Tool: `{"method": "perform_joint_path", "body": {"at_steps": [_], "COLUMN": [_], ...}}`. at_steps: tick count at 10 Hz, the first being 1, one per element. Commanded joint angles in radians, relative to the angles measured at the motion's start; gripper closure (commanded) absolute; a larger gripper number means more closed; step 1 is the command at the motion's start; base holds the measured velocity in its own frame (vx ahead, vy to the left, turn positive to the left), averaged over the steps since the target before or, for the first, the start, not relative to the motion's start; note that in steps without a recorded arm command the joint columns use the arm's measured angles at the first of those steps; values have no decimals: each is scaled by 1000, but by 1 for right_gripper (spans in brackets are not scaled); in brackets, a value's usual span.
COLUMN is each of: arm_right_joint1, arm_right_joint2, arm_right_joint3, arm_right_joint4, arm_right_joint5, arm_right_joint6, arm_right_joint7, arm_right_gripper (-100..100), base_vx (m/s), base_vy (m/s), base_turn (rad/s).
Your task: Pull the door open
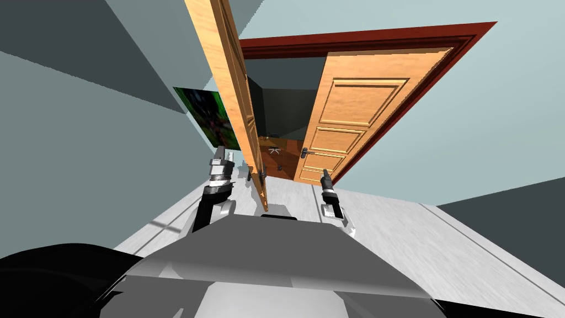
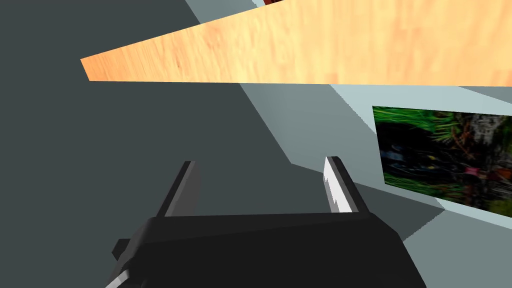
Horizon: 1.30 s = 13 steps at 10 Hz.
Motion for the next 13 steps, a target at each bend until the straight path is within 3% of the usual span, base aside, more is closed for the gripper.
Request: {"method": "perform_joint_path", "body": {"at_steps": [1, 4, 5, 6, 7, 8, 9, 11, 13], "arm_right_joint1": [-17, -62, -62, -85, -85, -108, -108, -153, -153], "arm_right_joint2": [-8, -35, -35, -48, -48, -62, -62, -89, -89], "arm_right_joint3": [-7, -30, -30, -41, -41, -52, -52, -75, -75], "arm_right_joint4": [39, 123, 137, 176, 186, 225, 235, 312, 333], "arm_right_joint5": [-6, -30, -30, -41, -41, -53, -53, -77, -77], "arm_right_joint6": [0, -5, -5, -7, -7, -10, -10, -15, -15], "arm_right_joint7": [-5, -22, -22, -30, -30, -38, -38, -55, -55], "arm_right_gripper": [-100, -100, -100, -100, -100, -100, -100, -100, -100], "base_vx": [36, 46, 38, 42, 36, 50, 45, 56, 34], "base_vy": [-21, -17, -18, -19, -18, -17, -21, -27, -30], "base_turn": [80, 112, 70, 136, 80, 103, 86, 181, 28]}}
